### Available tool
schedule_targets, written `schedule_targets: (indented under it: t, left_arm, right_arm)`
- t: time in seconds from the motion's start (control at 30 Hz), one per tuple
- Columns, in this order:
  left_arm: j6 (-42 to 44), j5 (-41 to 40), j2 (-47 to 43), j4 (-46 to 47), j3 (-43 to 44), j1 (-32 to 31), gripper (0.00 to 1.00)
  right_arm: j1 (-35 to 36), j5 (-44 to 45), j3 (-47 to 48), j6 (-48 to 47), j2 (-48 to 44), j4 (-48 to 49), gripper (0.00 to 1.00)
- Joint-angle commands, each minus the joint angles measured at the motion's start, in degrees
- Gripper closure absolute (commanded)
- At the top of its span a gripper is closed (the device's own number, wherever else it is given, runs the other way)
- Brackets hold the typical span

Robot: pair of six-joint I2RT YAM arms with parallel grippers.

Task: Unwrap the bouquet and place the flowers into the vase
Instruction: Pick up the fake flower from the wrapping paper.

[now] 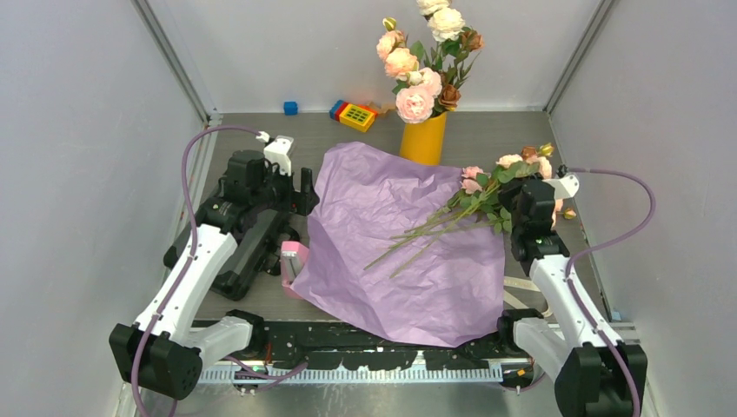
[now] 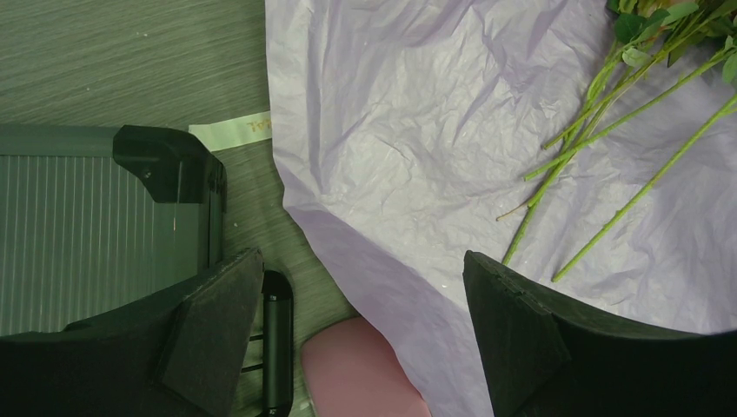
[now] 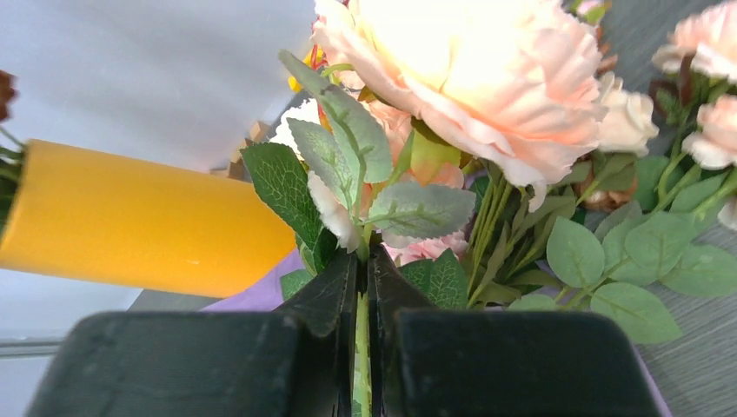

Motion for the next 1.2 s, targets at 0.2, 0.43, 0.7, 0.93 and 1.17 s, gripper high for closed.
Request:
schedule_targets:
  t: [0.2,0.43,0.7,0.93,1.17]
  left_arm:
    - [0.72,-1.7,-1.01,1.67,0.08,-0.14,0.13]
    - [1.53,-4.93,-2.78,2.1,-0.52,-0.14,0.13]
    - [1.73,-5.66,-3.84,2.46,-0.9,-0.14,0.13]
    - [1.73,-5.82,-3.75,2.37,-0.84,-0.14,0.13]
    - [2.12,-6.59,-3.76,2.28,-0.77,-0.07,0.12]
  right_arm:
    - [-0.18,3.82,13.25,-11.38,-9.47,-4.21,1.0]
    - [-0.24,2.66,25.85,-19.85,-7.97,-2.58,1.0]
    - [-0.15,-1.25,40.18,-28.7,-0.43,7.57,1.0]
    - [0.03,-4.48,48.93,-31.42,8.05,16.2,1.0]
    - [0.56,-6.98,60.62,-33.1,16.92,19.63,1.0]
